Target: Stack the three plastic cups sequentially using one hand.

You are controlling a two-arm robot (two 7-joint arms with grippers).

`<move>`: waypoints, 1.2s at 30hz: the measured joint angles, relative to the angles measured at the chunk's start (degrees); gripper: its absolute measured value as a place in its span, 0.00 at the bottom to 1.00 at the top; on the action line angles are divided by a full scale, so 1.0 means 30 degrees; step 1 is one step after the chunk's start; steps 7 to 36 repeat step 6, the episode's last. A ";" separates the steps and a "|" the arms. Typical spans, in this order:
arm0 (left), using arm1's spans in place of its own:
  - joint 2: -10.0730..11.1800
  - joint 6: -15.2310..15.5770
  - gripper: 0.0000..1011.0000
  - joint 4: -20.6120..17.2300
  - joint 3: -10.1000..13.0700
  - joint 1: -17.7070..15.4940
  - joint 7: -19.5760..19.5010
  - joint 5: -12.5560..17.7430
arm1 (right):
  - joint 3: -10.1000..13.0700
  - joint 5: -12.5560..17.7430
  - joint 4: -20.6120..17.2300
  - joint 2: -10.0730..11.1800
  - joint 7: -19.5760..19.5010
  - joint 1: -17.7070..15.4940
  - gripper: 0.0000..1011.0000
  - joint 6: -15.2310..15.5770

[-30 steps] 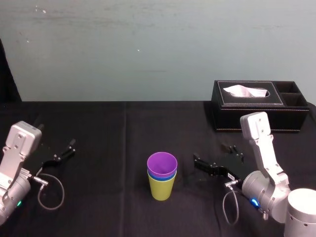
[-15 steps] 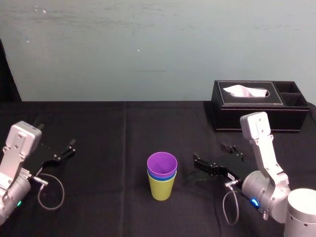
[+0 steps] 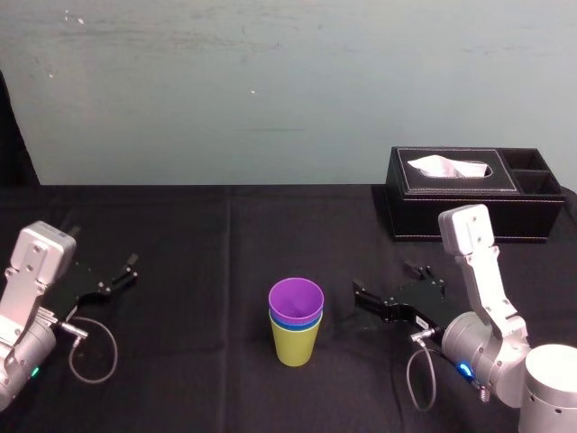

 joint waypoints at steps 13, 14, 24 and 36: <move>0.0000 0.0000 0.99 0.0000 -0.0002 0.0000 0.0000 0.0000 | 0.0000 0.0000 0.0000 0.0000 0.0000 0.0000 0.99 0.0001; 0.0000 0.0000 0.99 0.0000 -0.0002 0.0000 0.0000 0.0000 | 0.0000 0.0000 0.0000 0.0000 0.0000 0.0000 0.99 0.0001; 0.0000 0.0000 0.99 0.0000 -0.0002 0.0000 0.0000 0.0000 | 0.0000 0.0000 0.0000 0.0000 0.0000 0.0000 0.99 0.0001; 0.0000 0.0000 0.99 0.0000 -0.0002 0.0000 0.0000 0.0000 | 0.0000 0.0000 0.0000 0.0000 0.0000 0.0000 0.99 0.0001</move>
